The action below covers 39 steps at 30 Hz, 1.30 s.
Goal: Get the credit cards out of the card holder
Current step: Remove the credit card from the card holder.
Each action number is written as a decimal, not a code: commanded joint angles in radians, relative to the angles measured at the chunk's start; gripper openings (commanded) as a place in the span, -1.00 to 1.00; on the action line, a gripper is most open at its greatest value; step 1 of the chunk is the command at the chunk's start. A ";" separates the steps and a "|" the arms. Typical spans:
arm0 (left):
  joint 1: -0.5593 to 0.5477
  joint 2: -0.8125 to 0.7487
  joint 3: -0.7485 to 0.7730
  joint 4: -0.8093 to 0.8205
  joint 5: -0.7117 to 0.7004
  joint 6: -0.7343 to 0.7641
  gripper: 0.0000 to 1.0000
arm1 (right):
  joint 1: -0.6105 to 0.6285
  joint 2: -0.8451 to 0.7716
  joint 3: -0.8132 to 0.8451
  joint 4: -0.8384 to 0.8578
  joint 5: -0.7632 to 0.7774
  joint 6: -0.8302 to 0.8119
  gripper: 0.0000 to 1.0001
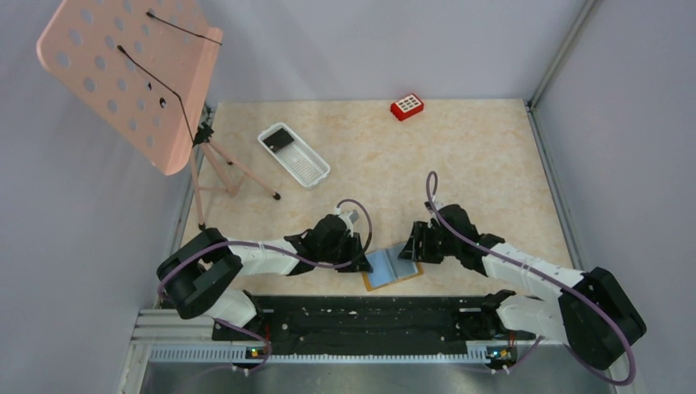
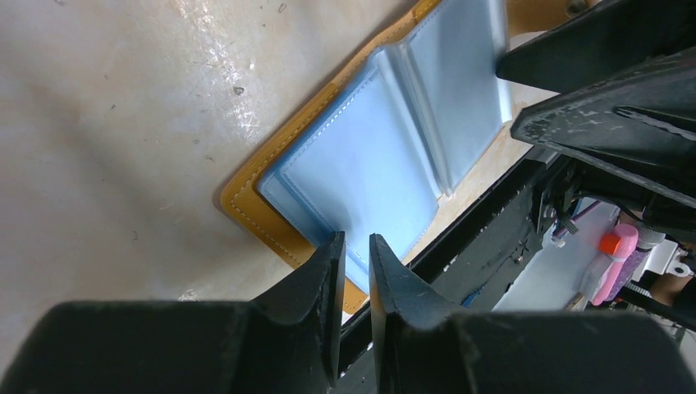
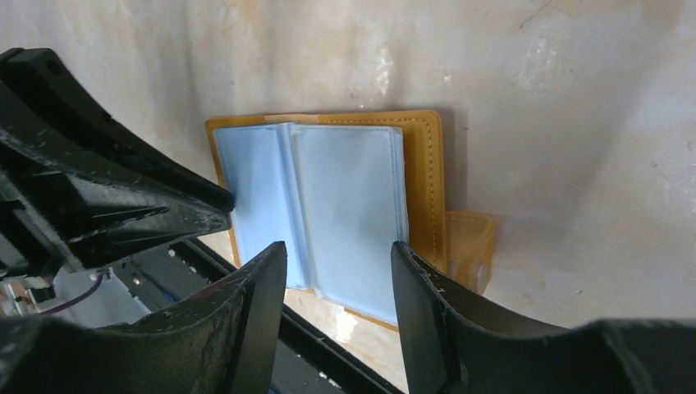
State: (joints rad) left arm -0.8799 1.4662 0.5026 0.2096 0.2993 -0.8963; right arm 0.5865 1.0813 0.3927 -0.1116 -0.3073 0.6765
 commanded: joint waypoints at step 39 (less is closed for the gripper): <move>-0.011 -0.090 0.010 -0.010 -0.077 -0.037 -0.53 | 0.095 0.013 -0.073 0.373 -0.204 0.205 -0.11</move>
State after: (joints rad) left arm -0.8856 1.4498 0.5026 0.2028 0.2680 -0.9150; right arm 0.6426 1.0687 0.3271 0.1680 -0.5037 0.8497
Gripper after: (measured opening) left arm 0.230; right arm 0.470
